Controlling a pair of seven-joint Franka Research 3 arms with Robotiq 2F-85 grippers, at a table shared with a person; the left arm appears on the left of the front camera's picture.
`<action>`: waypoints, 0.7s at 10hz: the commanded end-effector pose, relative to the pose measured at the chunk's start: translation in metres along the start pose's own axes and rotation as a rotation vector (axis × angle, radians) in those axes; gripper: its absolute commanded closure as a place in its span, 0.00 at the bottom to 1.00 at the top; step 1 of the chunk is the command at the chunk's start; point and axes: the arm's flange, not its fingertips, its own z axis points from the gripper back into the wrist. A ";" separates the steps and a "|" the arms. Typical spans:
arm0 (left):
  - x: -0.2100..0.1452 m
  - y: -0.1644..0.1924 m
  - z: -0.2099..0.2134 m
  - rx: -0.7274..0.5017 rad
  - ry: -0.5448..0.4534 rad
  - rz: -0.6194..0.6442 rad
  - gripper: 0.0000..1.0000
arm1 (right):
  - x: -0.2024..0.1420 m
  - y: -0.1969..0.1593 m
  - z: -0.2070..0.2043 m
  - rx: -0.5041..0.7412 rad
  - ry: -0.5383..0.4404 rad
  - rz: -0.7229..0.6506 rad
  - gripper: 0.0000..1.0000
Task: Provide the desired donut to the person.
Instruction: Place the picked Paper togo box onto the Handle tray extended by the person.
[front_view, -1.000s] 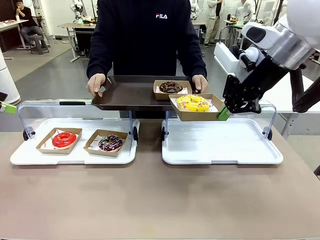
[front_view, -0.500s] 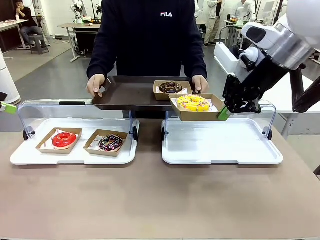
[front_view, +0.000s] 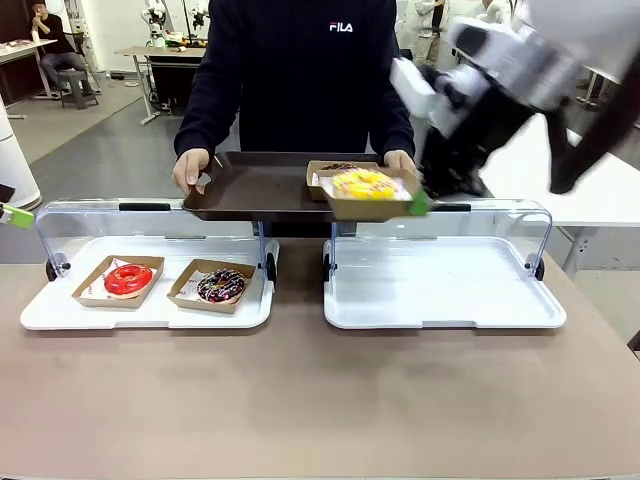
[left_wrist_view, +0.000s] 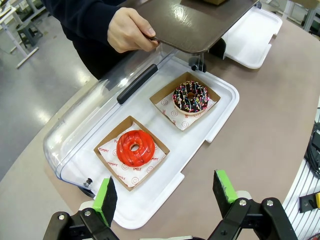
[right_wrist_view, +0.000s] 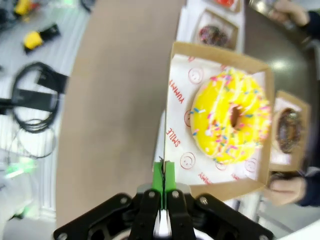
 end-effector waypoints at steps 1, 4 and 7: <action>-0.002 0.001 0.000 -0.006 -0.009 -0.001 0.00 | 0.052 -0.074 -0.009 0.030 0.114 -0.064 0.99; -0.002 0.001 0.000 -0.006 -0.009 -0.001 0.00 | 0.100 -0.137 -0.057 -0.033 0.130 -0.096 0.99; -0.002 0.001 0.000 -0.006 -0.009 -0.001 0.00 | 0.118 -0.159 -0.108 -0.161 0.115 -0.121 0.99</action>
